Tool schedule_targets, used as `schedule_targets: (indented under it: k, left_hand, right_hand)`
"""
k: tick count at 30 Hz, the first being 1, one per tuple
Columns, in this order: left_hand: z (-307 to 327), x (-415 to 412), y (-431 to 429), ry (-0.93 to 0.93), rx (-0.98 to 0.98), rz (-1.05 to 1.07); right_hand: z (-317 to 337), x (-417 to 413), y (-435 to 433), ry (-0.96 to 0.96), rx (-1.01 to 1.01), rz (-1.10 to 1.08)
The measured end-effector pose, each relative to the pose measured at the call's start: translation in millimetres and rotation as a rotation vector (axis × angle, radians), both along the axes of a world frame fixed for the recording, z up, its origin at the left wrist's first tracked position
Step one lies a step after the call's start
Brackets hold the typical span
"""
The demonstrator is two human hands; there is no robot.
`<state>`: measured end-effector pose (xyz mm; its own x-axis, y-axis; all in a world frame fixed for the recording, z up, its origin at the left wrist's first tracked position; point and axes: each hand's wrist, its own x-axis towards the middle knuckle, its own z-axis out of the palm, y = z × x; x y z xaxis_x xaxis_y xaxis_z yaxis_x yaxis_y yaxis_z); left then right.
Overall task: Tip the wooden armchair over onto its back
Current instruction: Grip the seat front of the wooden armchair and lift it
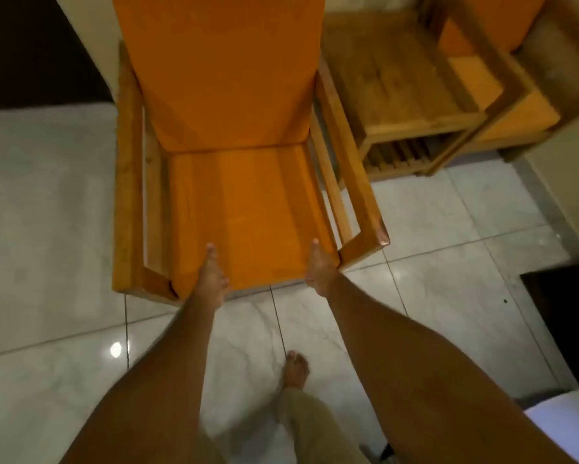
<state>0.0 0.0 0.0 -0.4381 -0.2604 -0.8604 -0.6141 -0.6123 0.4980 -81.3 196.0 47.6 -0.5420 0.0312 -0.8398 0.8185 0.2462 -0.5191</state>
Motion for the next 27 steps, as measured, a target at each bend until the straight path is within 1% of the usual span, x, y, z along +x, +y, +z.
schedule_targets:
  k: [3, 6, 9, 14, 17, 20, 23, 27]
  left_hand:
    - [-56, -2, 11, -0.067, 0.075, 0.181]
    - [-114, 7, 19, -0.12, 0.19, 0.377]
    - [-163, 7, 15, -0.111, 0.271, 0.519]
    - [-228, -12, 2, -0.11, 0.308, 0.704]
    - [-252, -29, -5, -0.045, 0.319, 0.743]
    - [-260, -39, -3, 0.015, 0.296, 0.791]
    - [-263, -41, 2, 0.078, 0.294, 0.853]
    - [-271, -44, -4, 0.089, 0.308, 0.852]
  right_hand:
    - [-54, -15, 9, -0.138, -0.059, -0.168]
    - [-109, -19, 18, -0.212, -0.132, -0.302]
    - [-164, -28, 17, -0.233, -0.175, -0.397]
    - [-242, -49, -2, -0.253, -0.229, -0.541]
    - [-273, -59, -11, -0.268, -0.254, -0.644]
    - [-296, -62, -14, -0.2, -0.355, -0.695]
    - [-307, -64, -17, -0.164, -0.381, -0.751]
    - [-309, -71, -23, -0.081, -0.406, -0.777]
